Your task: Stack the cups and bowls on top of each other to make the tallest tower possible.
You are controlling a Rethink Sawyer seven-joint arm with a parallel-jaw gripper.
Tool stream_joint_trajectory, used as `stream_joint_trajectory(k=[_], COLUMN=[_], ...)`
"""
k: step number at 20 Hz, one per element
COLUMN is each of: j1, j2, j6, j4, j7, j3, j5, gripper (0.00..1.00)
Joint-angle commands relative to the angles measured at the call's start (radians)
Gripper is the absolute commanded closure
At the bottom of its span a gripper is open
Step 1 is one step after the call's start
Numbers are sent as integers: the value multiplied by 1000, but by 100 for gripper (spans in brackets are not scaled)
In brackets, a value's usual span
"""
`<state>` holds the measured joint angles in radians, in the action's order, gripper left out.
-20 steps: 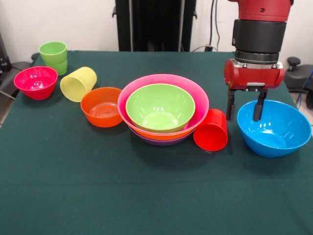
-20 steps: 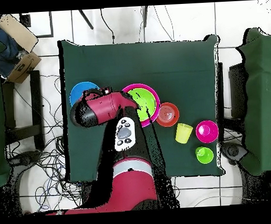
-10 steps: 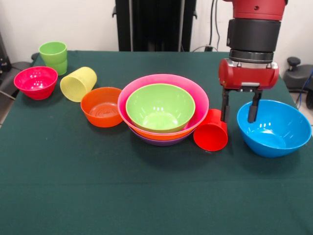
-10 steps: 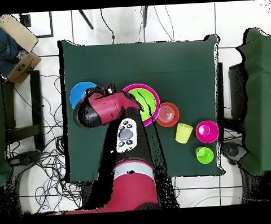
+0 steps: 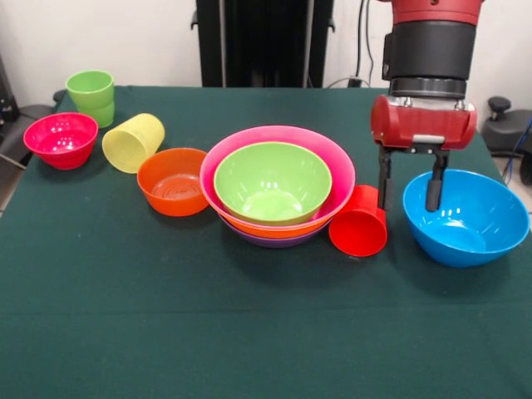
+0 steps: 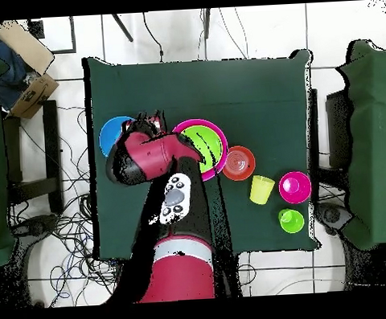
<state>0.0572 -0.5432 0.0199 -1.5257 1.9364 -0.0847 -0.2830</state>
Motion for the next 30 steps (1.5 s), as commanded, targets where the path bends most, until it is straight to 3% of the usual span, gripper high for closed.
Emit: stream_joint_trajectory(k=[1, 7, 10, 17, 24, 30], j1=[46, 28, -5, -4, 16, 30], j2=[61, 66, 66, 73, 125, 151], j6=[-53, -35, 51, 48, 2, 61], j4=[-17, -21, -16, -16, 14, 45], j7=[109, 96, 52, 55, 87, 82], j3=[-6, 13, 57, 53, 25, 16], j5=[-24, -20, -27, -26, -7, 16], gripper=[0, 0, 0, 0, 0, 0])
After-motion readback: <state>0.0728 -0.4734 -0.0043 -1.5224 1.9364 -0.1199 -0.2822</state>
